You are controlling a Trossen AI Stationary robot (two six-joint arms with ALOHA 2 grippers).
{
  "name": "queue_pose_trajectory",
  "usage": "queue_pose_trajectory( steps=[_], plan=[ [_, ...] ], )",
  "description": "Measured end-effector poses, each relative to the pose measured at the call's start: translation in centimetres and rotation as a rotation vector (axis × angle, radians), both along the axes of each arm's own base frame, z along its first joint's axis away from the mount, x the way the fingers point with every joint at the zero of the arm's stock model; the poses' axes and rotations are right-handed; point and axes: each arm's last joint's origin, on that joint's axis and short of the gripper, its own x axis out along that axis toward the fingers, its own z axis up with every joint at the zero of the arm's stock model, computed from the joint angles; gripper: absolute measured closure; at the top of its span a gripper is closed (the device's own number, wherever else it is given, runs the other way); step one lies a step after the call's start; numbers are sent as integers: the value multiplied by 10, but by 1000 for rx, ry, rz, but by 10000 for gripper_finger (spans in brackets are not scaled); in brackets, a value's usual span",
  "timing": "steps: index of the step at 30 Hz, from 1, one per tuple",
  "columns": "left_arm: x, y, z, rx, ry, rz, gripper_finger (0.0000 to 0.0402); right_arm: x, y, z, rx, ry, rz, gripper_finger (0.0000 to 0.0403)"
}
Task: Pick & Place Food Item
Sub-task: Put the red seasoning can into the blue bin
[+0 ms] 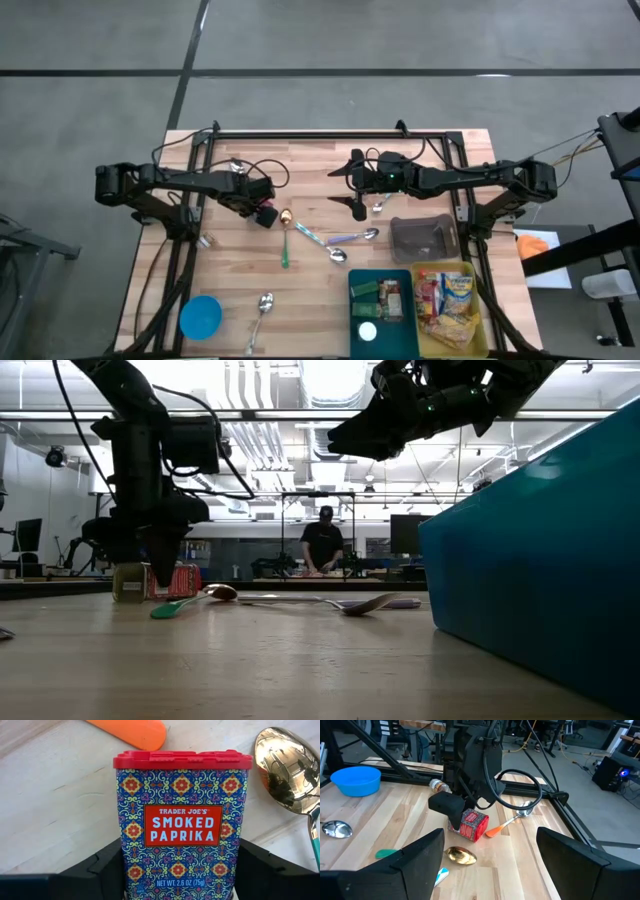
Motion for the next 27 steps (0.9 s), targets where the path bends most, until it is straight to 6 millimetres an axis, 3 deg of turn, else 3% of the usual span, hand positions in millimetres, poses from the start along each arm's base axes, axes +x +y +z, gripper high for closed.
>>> queue_pose_trajectory(
  steps=[6, 27],
  plan=[
    [0, 0, 0, 0, 0, 0, 116, 0, 0, 0, 0, 0, 0, 87],
    [1, 0, 1, 1, -4, 0, 123, 0, 0, 0, 0, 0, 0, 87]
  ],
)
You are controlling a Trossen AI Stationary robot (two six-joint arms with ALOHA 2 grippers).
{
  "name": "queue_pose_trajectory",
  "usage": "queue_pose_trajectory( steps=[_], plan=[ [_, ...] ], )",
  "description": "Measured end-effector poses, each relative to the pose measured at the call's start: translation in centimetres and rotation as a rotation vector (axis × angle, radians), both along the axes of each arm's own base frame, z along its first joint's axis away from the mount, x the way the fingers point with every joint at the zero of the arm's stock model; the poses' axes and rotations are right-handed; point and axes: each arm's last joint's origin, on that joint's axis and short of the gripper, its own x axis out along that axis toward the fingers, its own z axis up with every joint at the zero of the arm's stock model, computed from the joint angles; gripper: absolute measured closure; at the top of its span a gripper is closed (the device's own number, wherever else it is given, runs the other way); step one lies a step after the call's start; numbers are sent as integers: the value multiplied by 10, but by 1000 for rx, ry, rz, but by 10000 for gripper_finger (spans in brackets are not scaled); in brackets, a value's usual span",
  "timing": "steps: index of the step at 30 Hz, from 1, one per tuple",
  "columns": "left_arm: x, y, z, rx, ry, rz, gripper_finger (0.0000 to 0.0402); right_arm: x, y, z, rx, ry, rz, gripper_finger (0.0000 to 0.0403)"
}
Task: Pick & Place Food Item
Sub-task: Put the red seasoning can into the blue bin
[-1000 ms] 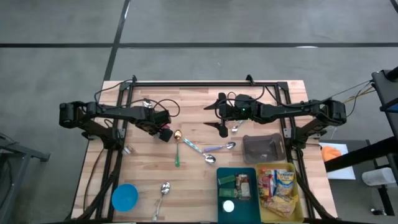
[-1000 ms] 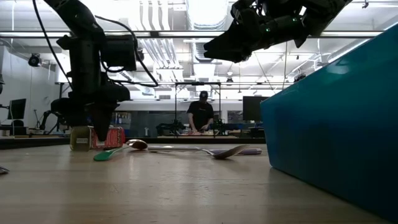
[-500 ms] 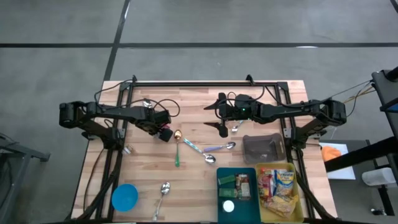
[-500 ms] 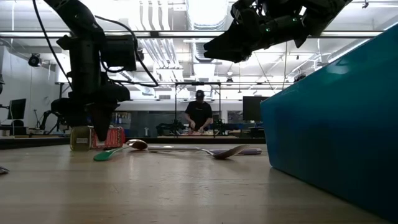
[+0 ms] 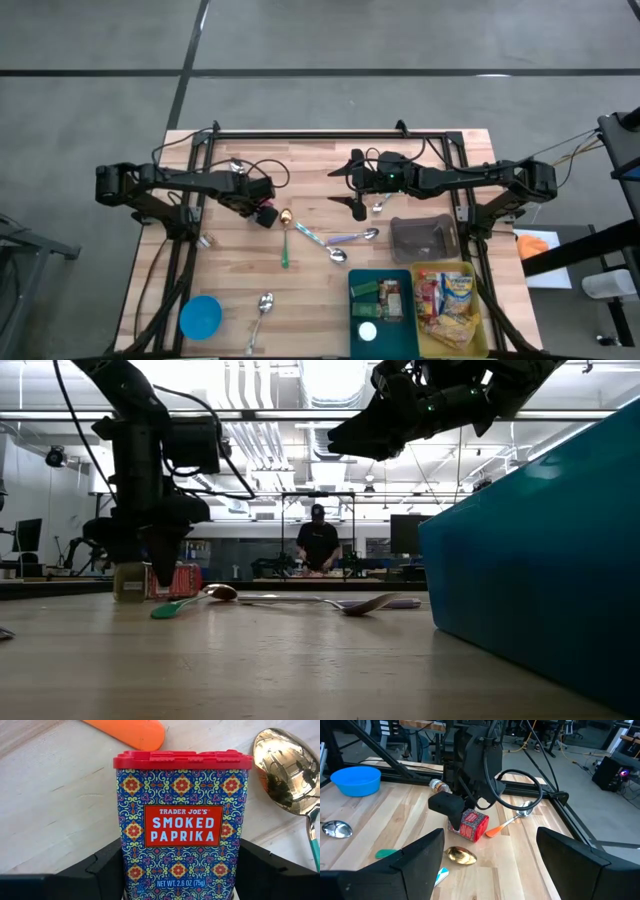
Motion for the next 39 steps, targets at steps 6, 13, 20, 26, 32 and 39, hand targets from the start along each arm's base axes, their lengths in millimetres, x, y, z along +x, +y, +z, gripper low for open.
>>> queue_pose_trajectory(
  steps=[6, 13, 20, 26, 32, 39],
  plan=[
    [6, -1, 7, -2, -21, -9, 123, 0, 0, 0, 0, 0, 0, 87],
    [19, -14, 22, -16, -66, -46, 124, 0, 0, 0, 0, -1, 0, 87],
    [36, -47, 41, 1, -145, -116, 124, 0, 0, 0, 0, 0, 0, 87],
    [43, -83, 54, 14, -213, -140, 124, 0, 0, 0, 0, 0, 0, 87],
    [49, -122, 59, 38, -350, -182, 124, 0, 0, 0, 0, 0, 0, 87],
    [59, -162, 43, -27, -421, -201, 124, 0, 0, 0, 0, 0, 0, 87]
  ],
)
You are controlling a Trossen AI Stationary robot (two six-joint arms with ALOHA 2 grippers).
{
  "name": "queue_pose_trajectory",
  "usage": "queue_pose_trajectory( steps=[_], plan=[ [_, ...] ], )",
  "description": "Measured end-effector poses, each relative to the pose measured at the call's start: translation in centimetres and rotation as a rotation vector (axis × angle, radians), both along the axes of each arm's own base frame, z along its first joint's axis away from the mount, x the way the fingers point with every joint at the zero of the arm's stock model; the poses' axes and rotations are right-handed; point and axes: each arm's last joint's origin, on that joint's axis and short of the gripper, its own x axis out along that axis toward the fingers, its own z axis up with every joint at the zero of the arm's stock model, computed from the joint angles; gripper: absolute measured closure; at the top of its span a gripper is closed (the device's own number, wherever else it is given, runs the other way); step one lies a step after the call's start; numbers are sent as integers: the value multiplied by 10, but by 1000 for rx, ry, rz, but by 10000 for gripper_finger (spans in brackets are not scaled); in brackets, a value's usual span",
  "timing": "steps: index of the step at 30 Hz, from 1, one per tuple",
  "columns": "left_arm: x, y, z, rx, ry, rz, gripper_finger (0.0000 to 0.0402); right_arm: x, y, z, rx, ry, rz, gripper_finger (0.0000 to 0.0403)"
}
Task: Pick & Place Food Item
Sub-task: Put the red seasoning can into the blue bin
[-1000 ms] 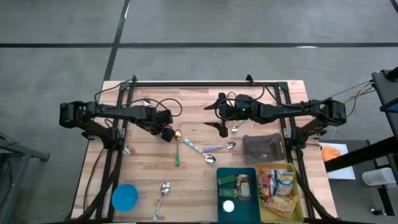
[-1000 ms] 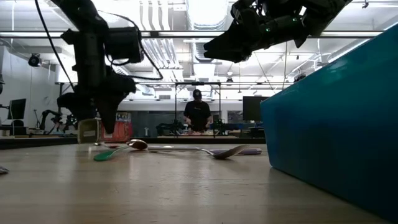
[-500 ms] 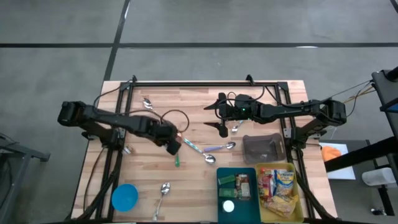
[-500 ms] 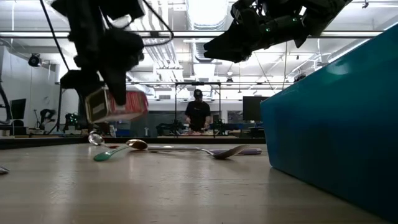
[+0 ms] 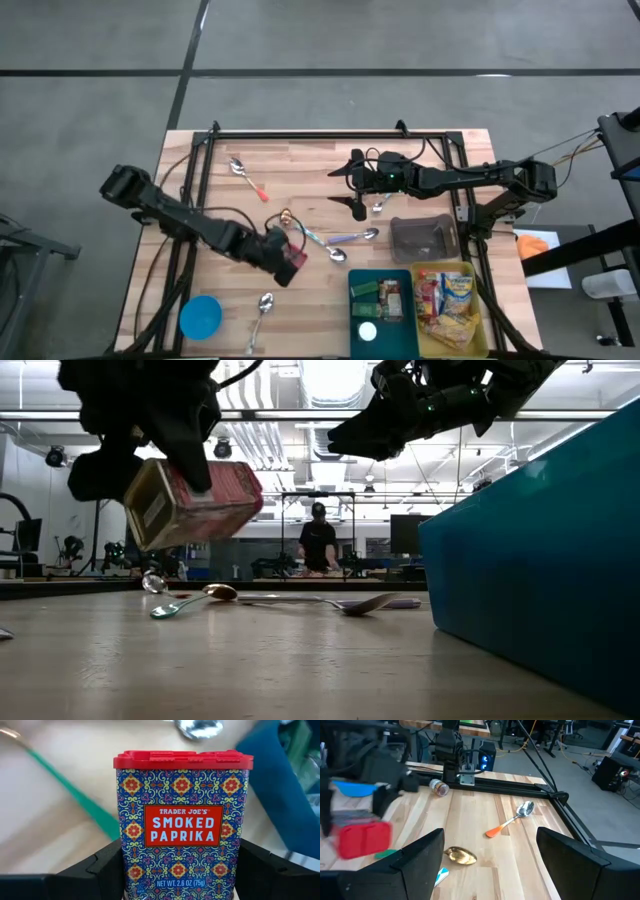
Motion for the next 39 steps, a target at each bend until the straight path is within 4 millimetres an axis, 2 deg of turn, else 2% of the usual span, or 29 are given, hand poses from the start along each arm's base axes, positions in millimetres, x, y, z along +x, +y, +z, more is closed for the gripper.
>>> queue_pose_trajectory(
  steps=[4, 10, 20, 27, 34, 39],
  plan=[
    [12, -23, -7, -22, -7, -25, 124, 0, 0, 0, 0, 0, 0, 87],
    [48, -58, -1, 4, 5, -99, 124, 0, 0, 0, 0, -1, 0, 87],
    [95, -94, -9, 16, 58, -224, 124, 0, 0, 0, 0, 0, 0, 87],
    [105, -112, -25, 2, 84, -243, 124, 0, 0, 0, 0, 0, 0, 87],
    [110, -118, -44, -24, 95, -238, 124, 0, 0, 0, -1, -1, 0, 87],
    [112, -120, -47, -41, 94, -234, 124, 0, 0, 0, 0, -1, 0, 87]
  ],
)
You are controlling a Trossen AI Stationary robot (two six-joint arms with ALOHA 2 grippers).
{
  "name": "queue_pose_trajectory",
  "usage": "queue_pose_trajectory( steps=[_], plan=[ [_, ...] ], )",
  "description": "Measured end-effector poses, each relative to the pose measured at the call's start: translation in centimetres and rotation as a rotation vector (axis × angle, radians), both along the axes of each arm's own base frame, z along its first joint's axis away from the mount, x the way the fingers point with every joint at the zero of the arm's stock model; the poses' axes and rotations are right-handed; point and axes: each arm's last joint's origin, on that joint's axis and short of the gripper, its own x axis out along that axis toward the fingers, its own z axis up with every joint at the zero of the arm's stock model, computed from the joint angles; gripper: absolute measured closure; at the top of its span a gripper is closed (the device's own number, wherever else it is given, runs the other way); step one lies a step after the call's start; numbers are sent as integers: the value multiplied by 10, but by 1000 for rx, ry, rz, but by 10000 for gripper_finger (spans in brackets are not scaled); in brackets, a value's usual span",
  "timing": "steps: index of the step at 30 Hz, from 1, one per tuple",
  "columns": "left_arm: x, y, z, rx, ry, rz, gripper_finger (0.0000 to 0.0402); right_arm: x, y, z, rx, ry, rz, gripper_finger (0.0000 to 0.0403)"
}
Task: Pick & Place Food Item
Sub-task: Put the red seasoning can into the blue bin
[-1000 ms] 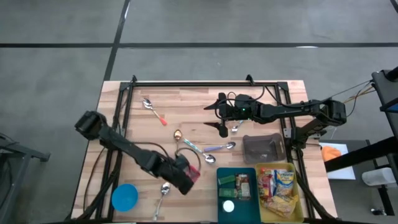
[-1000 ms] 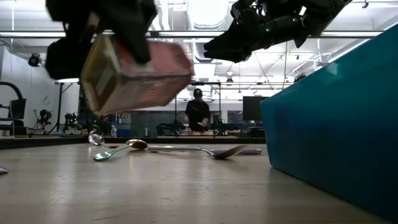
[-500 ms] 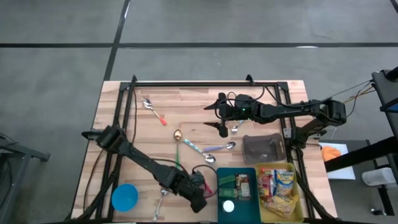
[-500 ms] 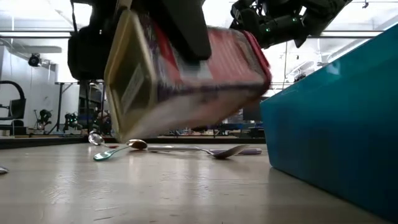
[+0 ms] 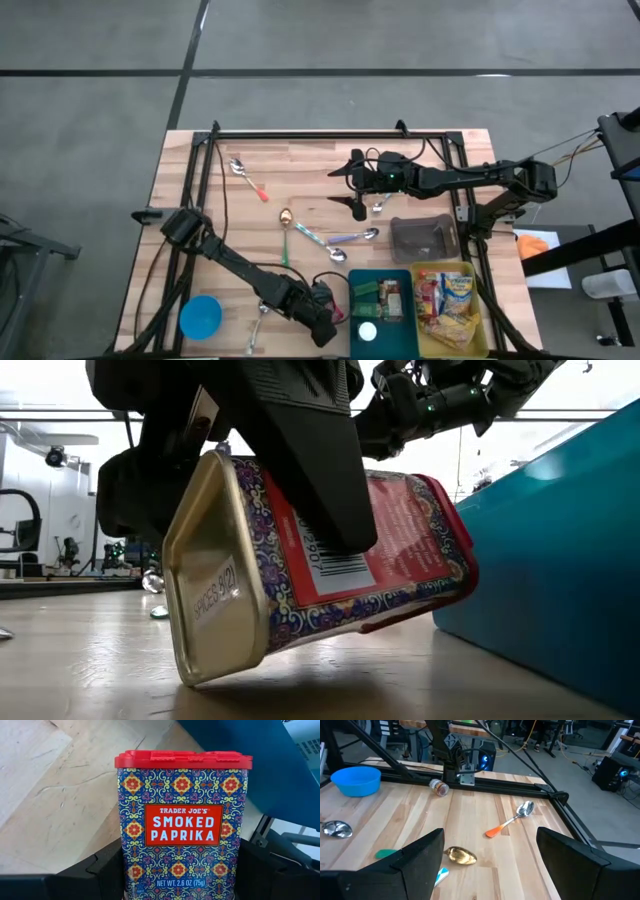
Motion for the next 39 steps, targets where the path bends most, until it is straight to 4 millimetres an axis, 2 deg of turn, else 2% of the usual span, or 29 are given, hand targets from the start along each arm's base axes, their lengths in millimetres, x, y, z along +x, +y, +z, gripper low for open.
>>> queue_pose_trajectory(
  steps=[6, 20, 34, 39],
  plan=[
    [0, 0, 0, 0, 2, -2, 116, 0, 0, 0, 0, 0, 0, 87],
    [0, 0, -2, -1, 2, -2, 6, 0, 0, 0, 0, 0, 0, 87],
    [0, 0, -2, -2, 0, -2, 9, 0, 0, 0, 0, 0, 0, 87],
    [-3, 4, 7, 11, 9, 6, 9, 0, 0, 0, 0, 0, 0, 87]
  ],
)
